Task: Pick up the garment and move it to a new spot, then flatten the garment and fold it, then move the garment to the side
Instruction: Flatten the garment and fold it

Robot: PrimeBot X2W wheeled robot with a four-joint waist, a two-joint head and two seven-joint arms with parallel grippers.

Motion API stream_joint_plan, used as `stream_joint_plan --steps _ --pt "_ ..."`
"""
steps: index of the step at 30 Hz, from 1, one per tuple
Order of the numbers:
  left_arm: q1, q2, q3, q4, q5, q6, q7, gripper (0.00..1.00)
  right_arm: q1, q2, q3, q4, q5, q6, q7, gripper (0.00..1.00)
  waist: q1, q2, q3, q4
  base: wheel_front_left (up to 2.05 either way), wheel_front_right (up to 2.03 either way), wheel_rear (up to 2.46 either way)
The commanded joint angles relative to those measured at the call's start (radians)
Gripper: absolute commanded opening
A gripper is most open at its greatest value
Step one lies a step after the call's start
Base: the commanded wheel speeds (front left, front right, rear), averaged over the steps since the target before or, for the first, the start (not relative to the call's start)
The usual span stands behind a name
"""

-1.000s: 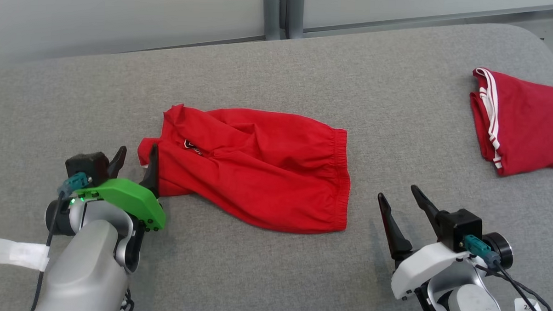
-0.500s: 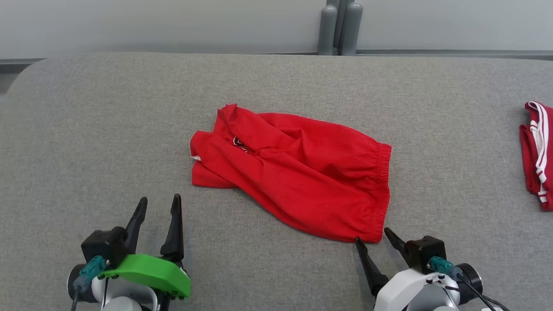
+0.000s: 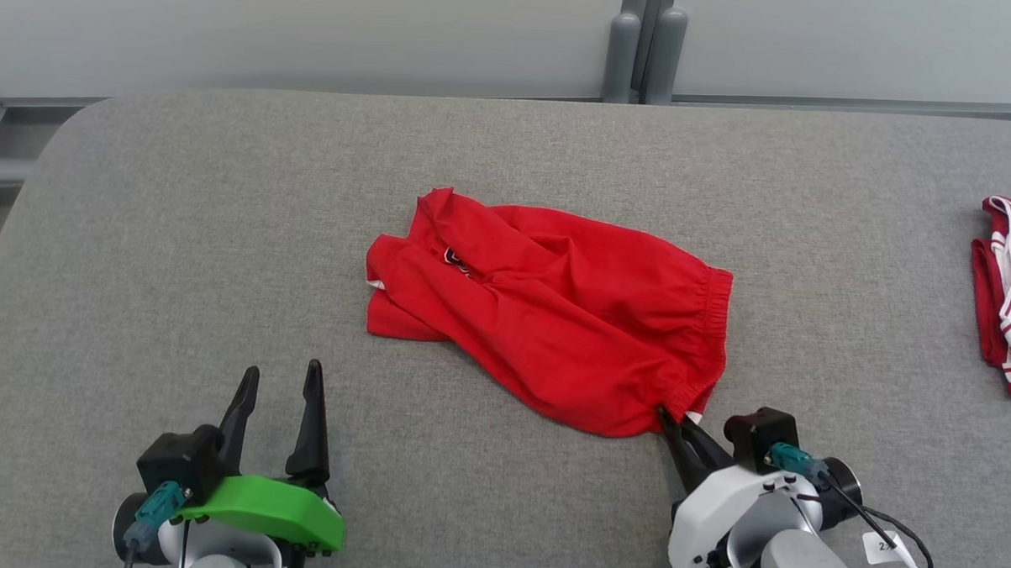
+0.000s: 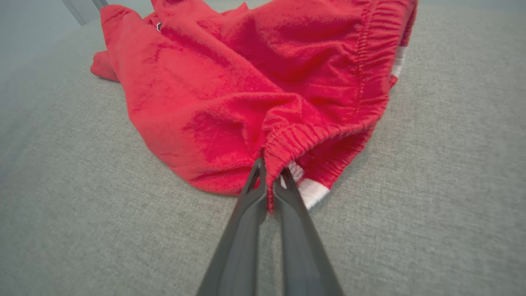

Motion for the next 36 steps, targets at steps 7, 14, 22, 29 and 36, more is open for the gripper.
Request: stream_joint_plan --steps 7,14,22,29,36 --pt "0.03 0.009 0.011 -0.009 -0.012 0.015 -0.004 1.0 -0.021 -0.005 0.102 -0.122 0.114 0.0 -0.022 0.0 0.0 0.0039 -0.03 -0.035 0.0 0.0 0.0" --pt "0.055 0.012 0.015 -0.014 -0.02 0.019 -0.005 1.0 0.047 -0.052 0.152 -0.396 0.22 0.0 0.059 0.0 0.0 0.0039 -0.081 -0.069 0.0 0.0 0.0" --pt "0.076 0.014 0.01 -0.024 -0.027 0.024 -0.003 1.0 0.125 -0.06 0.119 -0.653 0.252 0.0 0.169 0.0 0.0 0.0039 -0.12 -0.075 0.0 0.0 0.0" --pt "0.076 0.012 -0.004 -0.037 -0.023 0.024 0.001 1.0 0.103 -0.033 -0.005 -0.65 0.235 0.0 0.249 0.0 0.0 0.0039 -0.113 -0.054 0.0 0.0 0.0" --pt "0.044 0.001 -0.033 -0.035 -0.012 0.012 0.007 1.0 0.007 -0.017 -0.169 -0.374 0.199 0.0 0.241 0.0 0.0 0.0039 -0.073 -0.01 0.0 0.0 0.0"
